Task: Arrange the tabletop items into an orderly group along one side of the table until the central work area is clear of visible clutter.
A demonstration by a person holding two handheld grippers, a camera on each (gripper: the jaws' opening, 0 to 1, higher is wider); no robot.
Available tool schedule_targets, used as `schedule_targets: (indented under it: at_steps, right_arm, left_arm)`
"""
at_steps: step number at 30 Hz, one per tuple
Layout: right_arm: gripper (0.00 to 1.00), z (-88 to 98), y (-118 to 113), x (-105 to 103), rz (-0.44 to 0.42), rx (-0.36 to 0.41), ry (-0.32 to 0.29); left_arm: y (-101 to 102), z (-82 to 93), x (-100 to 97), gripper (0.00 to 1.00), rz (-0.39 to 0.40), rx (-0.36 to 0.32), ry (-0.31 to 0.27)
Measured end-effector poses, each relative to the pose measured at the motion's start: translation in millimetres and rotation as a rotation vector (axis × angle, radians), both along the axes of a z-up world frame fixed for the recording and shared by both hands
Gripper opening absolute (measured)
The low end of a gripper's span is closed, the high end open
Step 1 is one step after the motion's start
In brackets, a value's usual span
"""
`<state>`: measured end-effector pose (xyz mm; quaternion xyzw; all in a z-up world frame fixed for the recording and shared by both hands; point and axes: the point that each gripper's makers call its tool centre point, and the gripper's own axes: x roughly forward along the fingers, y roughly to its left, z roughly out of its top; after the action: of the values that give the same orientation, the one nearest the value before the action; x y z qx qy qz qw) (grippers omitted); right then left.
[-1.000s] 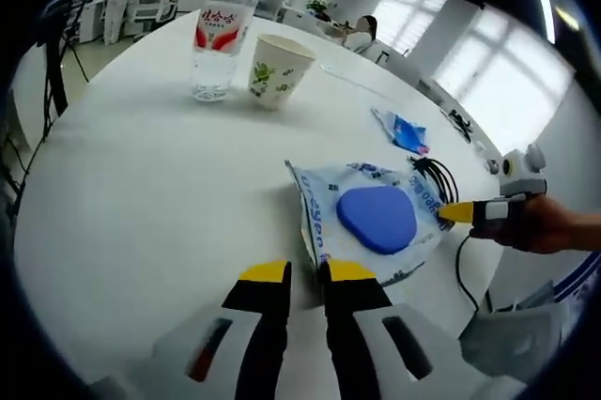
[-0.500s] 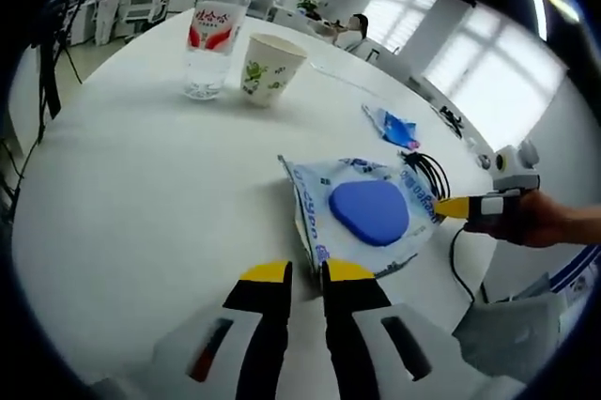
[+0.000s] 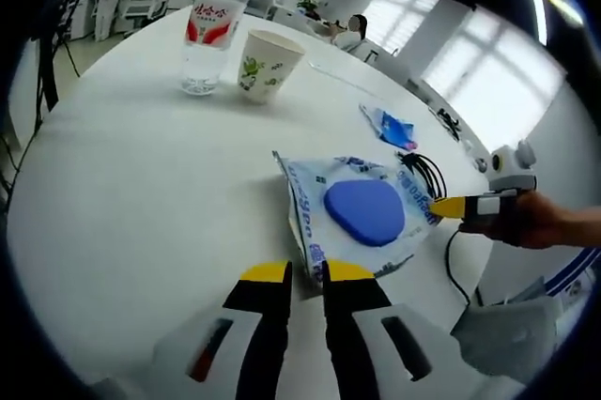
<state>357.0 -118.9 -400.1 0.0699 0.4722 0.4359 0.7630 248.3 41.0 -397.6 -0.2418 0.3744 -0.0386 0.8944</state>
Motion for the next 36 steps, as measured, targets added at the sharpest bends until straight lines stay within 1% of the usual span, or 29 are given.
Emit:
schedule_targets:
  at_steps: [1,3,4,5,7,9,10,13,14,15,19,20,21,22,25,27,29,31,33,36]
  right_arm:
    - [0.13,-0.8,0.5,0.4,0.0,-0.001,0.002]
    - [0.03,0.6,1.8,-0.6,0.014,-0.007,-0.007]
    - [0.01,1.9,3.1,2.5,0.038,-0.007,-0.046]
    - [0.0,4.8,6.0,4.0,0.036,0.0,-0.059]
    - [0.0,9.7,11.4,2.2,0.039,0.016,-0.048]
    - [0.0,10.6,12.3,7.2,0.044,0.024,-0.052]
    - [0.0,11.6,15.2,13.5,0.045,0.029,-0.055]
    - [0.0,18.3,20.1,20.1,0.052,0.046,-0.066]
    - [0.0,15.7,22.3,30.2,0.057,0.048,-0.07]
    - [0.0,15.2,23.1,33.3,0.06,0.047,-0.074]
    - [0.0,26.3,26.9,44.0,0.068,0.047,-0.092]
    - [0.0,26.6,31.5,53.0,0.07,0.048,-0.1]
    - [0.0,27.0,32.5,55.5,0.071,0.048,-0.102]
    - [0.0,32.0,35.3,61.5,0.073,0.046,-0.108]
    - [0.0,34.9,40.0,76.4,0.082,0.038,-0.123]
    - [0.0,35.7,43.8,93.1,0.094,0.032,-0.134]
    - [0.0,36.3,45.8,97.1,0.103,0.025,-0.14]
    - [0.0,37.4,49.2,105.6,0.109,0.02,-0.143]
    - [0.0,36.9,56.4,117.9,0.12,0.017,-0.146]
    - [0.0,40.7,63.0,124.2,0.136,0.012,-0.161]
  left_arm:
    - [-0.7,0.2,1.0,0.07,0.002,-0.001,0.0]
    - [-1.6,2.6,3.0,0.0,0.018,-0.01,-0.012]
    - [-1.8,3.9,3.5,0.0,0.026,-0.013,-0.012]
    - [-1.2,3.6,4.9,0.0,0.035,-0.02,-0.014]
    - [-2.8,7.8,6.6,0.0,0.035,-0.015,-0.025]
    - [-2.0,11.0,7.2,0.0,0.036,-0.001,-0.03]
    - [-0.3,12.1,8.5,0.0,0.041,-0.004,-0.036]
    - [6.3,17.3,15.0,0.0,0.07,-0.009,-0.057]
    - [7.0,18.9,16.8,0.0,0.074,-0.01,-0.062]
    - [6.0,21.6,19.4,0.0,0.077,-0.009,-0.068]
    - [3.0,25.1,28.8,0.0,0.084,-0.009,-0.08]
    - [2.1,24.2,32.2,0.0,0.09,-0.013,-0.081]
    - [2.1,24.0,33.7,0.0,0.094,-0.016,-0.08]
    - [1.0,23.8,39.5,0.0,0.101,-0.018,-0.082]
    - [-9.9,25.8,44.7,0.0,0.11,-0.026,-0.084]
    - [-14.8,27.2,49.3,0.0,0.116,-0.031,-0.084]
    - [-19.2,28.8,53.3,0.0,0.123,-0.033,-0.084]
    - [-21.2,28.8,56.6,0.0,0.13,-0.043,-0.08]
    - [-25.0,28.5,59.7,0.0,0.133,-0.036,-0.07]
    - [-25.6,27.5,65.1,0.0,0.135,-0.037,-0.069]
